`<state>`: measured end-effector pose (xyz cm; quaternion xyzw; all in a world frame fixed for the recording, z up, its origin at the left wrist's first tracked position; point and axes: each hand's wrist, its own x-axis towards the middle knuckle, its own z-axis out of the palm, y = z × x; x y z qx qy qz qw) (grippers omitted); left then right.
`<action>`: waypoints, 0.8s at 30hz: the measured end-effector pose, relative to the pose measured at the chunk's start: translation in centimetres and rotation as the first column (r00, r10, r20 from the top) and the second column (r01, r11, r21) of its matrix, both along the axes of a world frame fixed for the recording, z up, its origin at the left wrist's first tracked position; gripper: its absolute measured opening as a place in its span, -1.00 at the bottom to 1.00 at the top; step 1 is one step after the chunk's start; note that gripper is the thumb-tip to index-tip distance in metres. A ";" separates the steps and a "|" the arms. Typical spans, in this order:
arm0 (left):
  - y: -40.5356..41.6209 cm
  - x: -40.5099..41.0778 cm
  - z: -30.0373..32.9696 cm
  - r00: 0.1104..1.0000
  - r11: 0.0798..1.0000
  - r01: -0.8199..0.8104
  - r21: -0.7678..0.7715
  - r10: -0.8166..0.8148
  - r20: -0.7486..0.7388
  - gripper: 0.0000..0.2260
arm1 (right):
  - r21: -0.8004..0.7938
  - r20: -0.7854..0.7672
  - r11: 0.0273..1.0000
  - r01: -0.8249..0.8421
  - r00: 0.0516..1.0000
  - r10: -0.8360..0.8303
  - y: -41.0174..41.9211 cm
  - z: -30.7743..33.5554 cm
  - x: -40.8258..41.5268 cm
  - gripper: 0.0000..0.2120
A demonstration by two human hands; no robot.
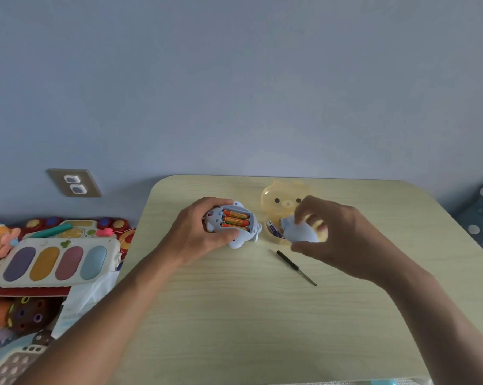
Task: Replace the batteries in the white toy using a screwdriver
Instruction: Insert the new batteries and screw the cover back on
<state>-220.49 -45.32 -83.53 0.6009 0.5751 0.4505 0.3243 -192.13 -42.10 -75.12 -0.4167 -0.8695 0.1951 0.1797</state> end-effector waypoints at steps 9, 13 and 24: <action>0.0 0.1 0.2 0.999 0.999 -0.032 -0.028 0.032 0.003 -0.54 | -0.077 -0.285 0.981 -0.176 0.947 0.147 1.8 -1.8 -8.1 -0.57; 0.0 0.2 0.3 0.999 0.999 -0.034 -0.027 0.034 -0.003 -0.60 | -0.070 -0.278 0.983 -0.171 0.950 0.146 2.4 -2.7 -9.4 -0.54; 0.0 0.3 0.4 0.999 0.999 -0.039 -0.022 0.038 -0.031 -0.53 | -0.015 -0.041 0.970 -0.244 0.969 0.243 3.2 -3.0 -9.3 -0.58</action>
